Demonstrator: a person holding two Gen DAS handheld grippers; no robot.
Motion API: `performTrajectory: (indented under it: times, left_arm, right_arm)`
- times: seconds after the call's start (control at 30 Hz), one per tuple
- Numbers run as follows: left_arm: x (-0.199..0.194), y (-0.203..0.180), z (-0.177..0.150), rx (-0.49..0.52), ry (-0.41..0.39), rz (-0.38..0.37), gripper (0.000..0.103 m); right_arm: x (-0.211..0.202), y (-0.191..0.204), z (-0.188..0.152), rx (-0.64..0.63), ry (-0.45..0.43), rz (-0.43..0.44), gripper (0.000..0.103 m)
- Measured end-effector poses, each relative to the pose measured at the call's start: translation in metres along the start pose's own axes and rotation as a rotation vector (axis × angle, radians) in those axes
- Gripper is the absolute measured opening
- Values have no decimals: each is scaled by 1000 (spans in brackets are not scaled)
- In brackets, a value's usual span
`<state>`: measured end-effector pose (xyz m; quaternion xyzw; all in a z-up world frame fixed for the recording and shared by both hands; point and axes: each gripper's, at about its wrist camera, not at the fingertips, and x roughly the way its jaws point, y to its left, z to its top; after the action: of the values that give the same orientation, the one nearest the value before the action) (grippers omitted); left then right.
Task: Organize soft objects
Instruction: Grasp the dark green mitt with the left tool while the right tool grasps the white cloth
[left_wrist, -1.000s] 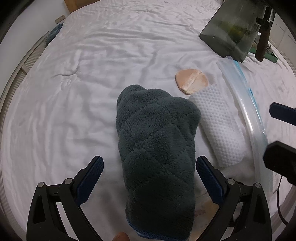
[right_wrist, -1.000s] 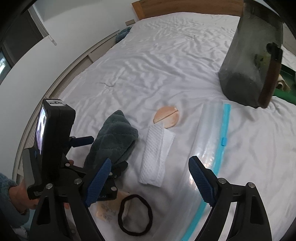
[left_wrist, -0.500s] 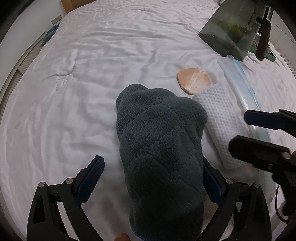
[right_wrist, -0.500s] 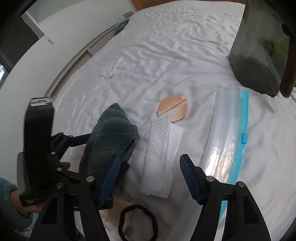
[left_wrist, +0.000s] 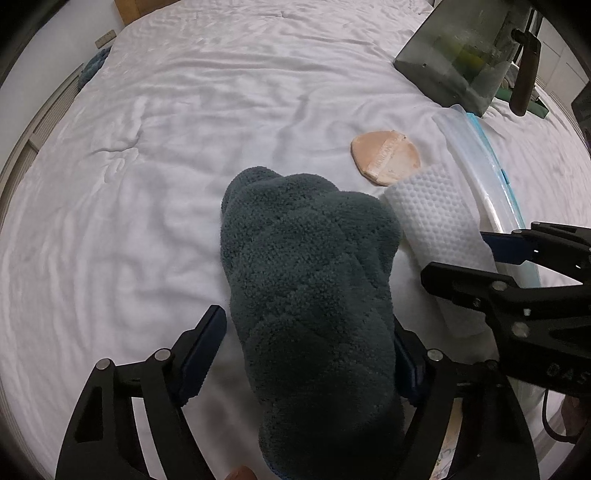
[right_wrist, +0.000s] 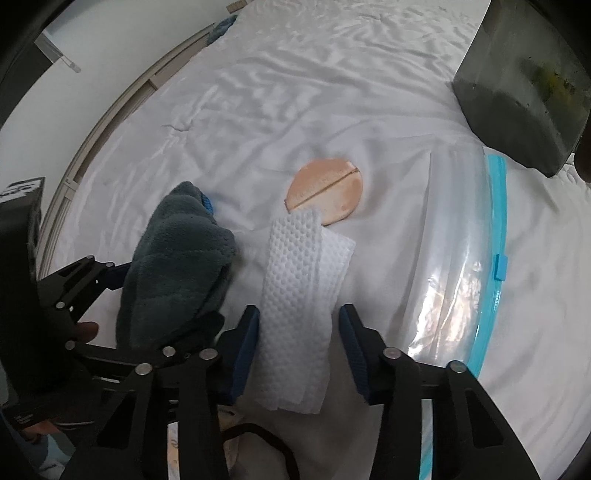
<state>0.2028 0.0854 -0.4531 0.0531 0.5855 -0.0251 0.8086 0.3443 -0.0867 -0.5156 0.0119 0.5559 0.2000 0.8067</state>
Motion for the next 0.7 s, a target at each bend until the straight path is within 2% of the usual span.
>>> performTrajectory:
  times: [0.23,0.33,0.4,0.5,0.6,0.7]
  left_arm:
    - [-1,3,3,-13,5,-13,72]
    - [-1,4,4,-21,15,-33,66]
    - [0,3,5,-23,18,-39,64]
    - [1,3,6,-23,22,-46,59]
    - [0,1,5,-26,22,-44,54]
    - [1,-1,4,-30,18,-43,44]
  right_arm:
    - [2,1,1,-13,11,-6,38]
    - [3,0,2,-14,14,-7,33]
    - [4,0,3,-17,15,-6,21]
    - [5,2,3,-33,16,-5,12]
    - [3,4,2,-44,13,-1,10]
    - [0,5,1,-54,10,6,9]
